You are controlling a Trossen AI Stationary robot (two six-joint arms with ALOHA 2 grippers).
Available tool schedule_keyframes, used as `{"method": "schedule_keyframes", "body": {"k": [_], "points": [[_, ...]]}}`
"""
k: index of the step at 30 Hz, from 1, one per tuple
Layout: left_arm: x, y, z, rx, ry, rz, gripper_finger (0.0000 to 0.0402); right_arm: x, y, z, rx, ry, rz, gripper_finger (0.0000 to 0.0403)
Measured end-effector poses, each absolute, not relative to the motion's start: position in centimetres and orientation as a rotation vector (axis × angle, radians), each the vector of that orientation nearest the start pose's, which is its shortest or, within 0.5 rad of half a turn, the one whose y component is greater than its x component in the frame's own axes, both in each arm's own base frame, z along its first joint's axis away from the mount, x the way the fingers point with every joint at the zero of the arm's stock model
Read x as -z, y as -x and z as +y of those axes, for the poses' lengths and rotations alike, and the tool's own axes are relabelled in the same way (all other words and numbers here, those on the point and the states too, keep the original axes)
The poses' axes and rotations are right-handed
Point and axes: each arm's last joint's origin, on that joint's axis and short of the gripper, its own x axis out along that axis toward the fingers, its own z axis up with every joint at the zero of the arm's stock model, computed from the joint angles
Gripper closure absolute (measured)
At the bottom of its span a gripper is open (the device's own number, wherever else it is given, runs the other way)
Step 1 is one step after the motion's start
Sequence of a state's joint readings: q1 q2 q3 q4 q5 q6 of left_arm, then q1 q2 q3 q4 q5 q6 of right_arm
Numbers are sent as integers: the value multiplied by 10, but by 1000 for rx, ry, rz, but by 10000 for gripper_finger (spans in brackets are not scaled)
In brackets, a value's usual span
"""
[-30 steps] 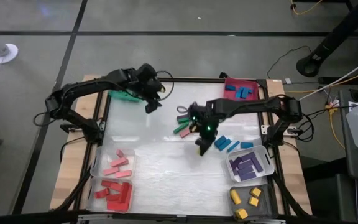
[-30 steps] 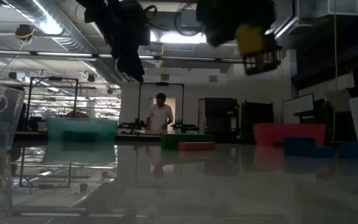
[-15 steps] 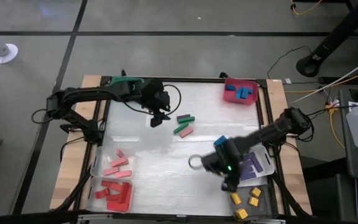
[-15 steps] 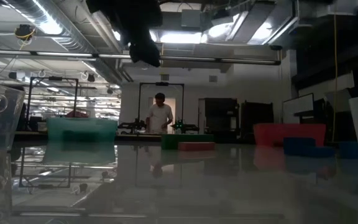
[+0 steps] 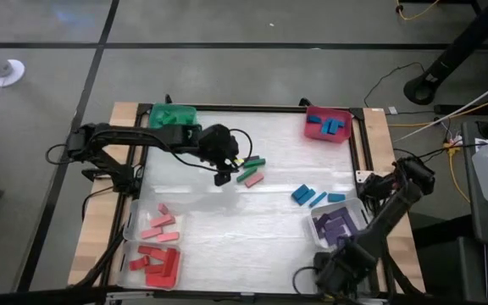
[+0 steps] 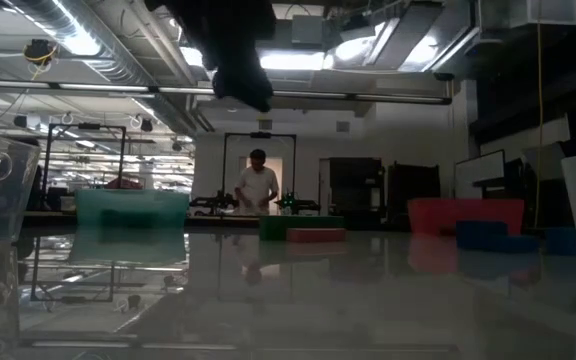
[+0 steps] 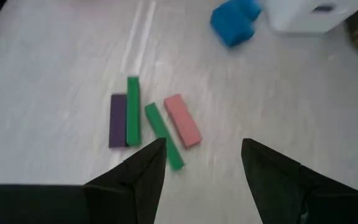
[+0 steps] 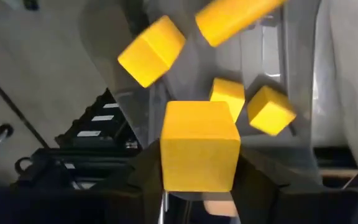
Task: Sort blocks
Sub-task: Put the yellow block into the black bin, then put the green block into the green bin
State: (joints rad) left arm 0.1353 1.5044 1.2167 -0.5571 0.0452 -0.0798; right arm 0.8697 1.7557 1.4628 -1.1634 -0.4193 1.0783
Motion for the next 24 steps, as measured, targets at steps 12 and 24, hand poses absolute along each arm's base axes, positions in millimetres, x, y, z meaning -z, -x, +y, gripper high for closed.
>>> {"method": "schedule_keyframes", "body": {"k": [12, 24], "points": [[-208, -362, 35, -199, 204, 973, 204, -256, -194, 270, 13, -466, 1796, 151], [-154, -374, 41, -302, 126, 1112, 204, -256, -207, 274, 47, -436, 1504, 150]]}}
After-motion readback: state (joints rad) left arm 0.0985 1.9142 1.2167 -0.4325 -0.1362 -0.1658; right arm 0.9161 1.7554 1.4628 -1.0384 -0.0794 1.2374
